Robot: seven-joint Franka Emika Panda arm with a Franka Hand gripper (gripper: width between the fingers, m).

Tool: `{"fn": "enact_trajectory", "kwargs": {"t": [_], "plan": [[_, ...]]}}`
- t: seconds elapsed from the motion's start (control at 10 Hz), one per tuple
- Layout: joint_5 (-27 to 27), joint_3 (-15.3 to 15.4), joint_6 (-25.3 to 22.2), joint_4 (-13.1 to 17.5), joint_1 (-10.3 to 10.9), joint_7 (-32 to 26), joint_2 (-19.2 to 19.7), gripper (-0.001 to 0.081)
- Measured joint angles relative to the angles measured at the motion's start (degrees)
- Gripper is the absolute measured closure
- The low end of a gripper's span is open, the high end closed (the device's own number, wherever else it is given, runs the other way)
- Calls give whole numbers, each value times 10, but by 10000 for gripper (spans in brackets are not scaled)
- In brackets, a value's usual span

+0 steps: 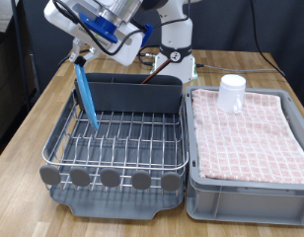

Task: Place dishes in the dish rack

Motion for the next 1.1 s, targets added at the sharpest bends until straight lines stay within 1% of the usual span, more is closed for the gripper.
{"fn": "enact_trajectory", "kwargs": {"t": [0.1, 0.2, 0.5, 0.9, 1.1], "plan": [[-20, -5, 15, -3, -3, 2, 4, 788], [-36, -9, 17, -4, -3, 4, 6, 788], [-46, -20, 21, -9, -4, 8, 11, 788], [-51, -38, 81, -12, -13, 40, 63, 788], [-51, -40, 97, -12, -18, 56, 88, 788]]}}
